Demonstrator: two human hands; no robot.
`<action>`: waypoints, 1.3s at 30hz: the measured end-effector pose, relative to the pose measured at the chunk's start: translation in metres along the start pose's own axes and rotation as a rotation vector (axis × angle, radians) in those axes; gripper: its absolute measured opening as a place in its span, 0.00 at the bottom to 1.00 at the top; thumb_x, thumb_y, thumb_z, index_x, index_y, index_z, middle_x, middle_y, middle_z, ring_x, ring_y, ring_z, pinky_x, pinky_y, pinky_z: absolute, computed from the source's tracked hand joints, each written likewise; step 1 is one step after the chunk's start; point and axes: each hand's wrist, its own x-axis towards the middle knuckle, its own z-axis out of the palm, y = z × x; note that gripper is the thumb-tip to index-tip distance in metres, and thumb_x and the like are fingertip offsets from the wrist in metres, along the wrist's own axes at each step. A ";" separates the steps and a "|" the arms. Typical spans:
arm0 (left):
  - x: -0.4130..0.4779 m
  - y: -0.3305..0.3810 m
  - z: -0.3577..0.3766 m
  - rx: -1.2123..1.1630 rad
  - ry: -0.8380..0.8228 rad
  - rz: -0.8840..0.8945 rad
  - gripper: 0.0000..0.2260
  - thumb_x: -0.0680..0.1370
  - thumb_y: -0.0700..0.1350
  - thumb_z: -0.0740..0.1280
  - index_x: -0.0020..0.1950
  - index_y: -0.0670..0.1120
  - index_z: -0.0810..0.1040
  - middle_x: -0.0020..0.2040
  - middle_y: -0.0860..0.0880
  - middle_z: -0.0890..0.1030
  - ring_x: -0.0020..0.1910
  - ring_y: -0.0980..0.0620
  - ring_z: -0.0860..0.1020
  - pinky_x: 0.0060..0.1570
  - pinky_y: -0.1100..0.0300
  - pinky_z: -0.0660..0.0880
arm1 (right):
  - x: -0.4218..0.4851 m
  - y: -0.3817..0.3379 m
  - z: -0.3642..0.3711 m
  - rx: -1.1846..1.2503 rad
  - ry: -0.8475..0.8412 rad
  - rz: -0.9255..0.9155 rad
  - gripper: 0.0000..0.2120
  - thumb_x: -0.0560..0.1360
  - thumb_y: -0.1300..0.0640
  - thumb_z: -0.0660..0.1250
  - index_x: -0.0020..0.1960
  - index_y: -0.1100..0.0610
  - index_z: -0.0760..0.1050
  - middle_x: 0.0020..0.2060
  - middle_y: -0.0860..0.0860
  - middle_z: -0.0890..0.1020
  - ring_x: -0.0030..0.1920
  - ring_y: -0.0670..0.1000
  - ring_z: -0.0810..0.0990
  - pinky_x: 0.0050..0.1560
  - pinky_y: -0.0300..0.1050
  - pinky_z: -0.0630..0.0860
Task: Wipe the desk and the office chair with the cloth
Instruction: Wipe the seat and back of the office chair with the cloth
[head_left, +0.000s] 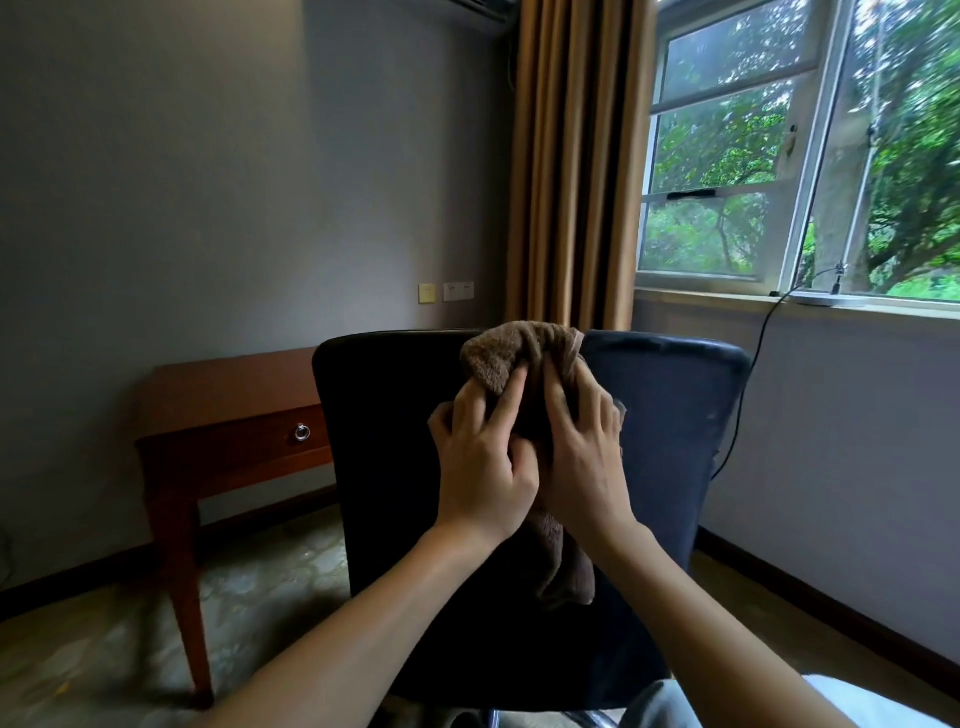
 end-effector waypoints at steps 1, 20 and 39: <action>-0.004 -0.003 0.001 0.017 -0.005 0.004 0.28 0.75 0.44 0.58 0.77 0.49 0.70 0.72 0.43 0.70 0.72 0.48 0.67 0.70 0.47 0.61 | -0.004 0.001 0.002 0.005 -0.008 0.000 0.34 0.79 0.56 0.70 0.80 0.58 0.59 0.78 0.58 0.58 0.76 0.58 0.62 0.75 0.54 0.61; -0.012 0.028 0.014 -0.005 -0.015 0.152 0.28 0.74 0.41 0.59 0.76 0.44 0.71 0.73 0.41 0.71 0.74 0.46 0.65 0.74 0.47 0.60 | -0.026 0.019 -0.018 0.113 -0.026 0.083 0.38 0.79 0.53 0.69 0.82 0.55 0.52 0.78 0.56 0.57 0.76 0.56 0.60 0.75 0.52 0.59; 0.004 0.013 0.024 0.151 -0.002 0.200 0.27 0.75 0.43 0.59 0.76 0.45 0.70 0.72 0.40 0.72 0.73 0.43 0.68 0.71 0.39 0.62 | -0.013 0.026 -0.003 -0.037 -0.019 -0.005 0.34 0.77 0.54 0.72 0.78 0.59 0.62 0.70 0.57 0.66 0.71 0.60 0.67 0.70 0.55 0.65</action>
